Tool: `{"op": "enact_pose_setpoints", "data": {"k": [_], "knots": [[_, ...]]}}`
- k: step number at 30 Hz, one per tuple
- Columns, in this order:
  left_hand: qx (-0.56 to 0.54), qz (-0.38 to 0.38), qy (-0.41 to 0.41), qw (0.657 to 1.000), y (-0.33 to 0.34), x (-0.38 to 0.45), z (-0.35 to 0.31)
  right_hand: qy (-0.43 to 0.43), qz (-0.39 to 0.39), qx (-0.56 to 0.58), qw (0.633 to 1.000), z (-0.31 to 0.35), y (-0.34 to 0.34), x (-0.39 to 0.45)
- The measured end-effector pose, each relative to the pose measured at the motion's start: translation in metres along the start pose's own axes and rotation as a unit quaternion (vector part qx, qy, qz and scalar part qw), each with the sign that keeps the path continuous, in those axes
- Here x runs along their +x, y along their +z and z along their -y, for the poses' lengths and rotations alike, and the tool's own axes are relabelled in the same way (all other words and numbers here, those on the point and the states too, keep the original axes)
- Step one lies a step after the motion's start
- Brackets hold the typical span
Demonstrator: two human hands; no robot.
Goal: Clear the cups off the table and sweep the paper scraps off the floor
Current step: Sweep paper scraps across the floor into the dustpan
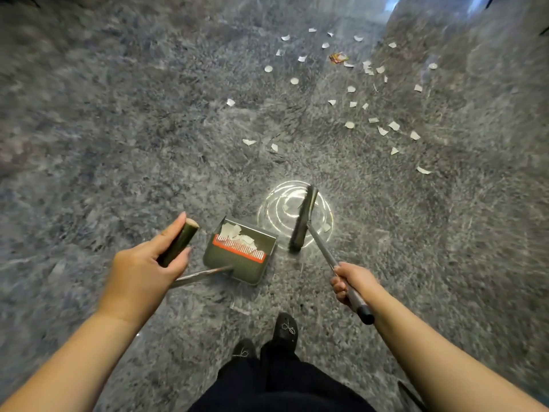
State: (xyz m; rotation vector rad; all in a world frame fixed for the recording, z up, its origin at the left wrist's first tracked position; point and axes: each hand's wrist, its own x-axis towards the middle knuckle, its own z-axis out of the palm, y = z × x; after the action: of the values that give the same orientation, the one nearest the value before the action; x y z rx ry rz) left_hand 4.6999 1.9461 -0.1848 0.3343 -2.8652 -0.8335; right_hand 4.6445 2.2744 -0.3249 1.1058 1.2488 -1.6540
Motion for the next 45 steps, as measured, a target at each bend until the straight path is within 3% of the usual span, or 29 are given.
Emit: {"op": "enact_pose_setpoints", "data": {"k": [6,17,24,31,39,45], "knots": [[0.003,0.005,-0.011,1.000,-0.013,-0.024,0.016,0.044,0.017,-0.055,0.997,-0.015,0.010,-0.005],[0.003,-0.001,-0.105,0.994,-0.044,-0.073,0.058,0.083,0.049,-0.180,0.979,-0.056,0.043,-0.013],[0.001,-0.029,-0.114,0.993,-0.045,-0.076,0.075,0.089,0.087,-0.217,0.968,-0.050,0.066,0.014],[0.008,-0.038,-0.155,0.987,-0.020,-0.034,0.047,0.093,0.088,-0.286,0.950,0.017,0.069,0.045],[0.046,-0.052,-0.147,0.987,0.029,0.042,-0.001,0.043,0.039,-0.352,0.934,0.146,0.029,0.081],[0.057,-0.046,-0.154,0.985,0.061,0.092,-0.032,0.019,0.004,-0.331,0.944,0.231,0.014,0.110]]}}
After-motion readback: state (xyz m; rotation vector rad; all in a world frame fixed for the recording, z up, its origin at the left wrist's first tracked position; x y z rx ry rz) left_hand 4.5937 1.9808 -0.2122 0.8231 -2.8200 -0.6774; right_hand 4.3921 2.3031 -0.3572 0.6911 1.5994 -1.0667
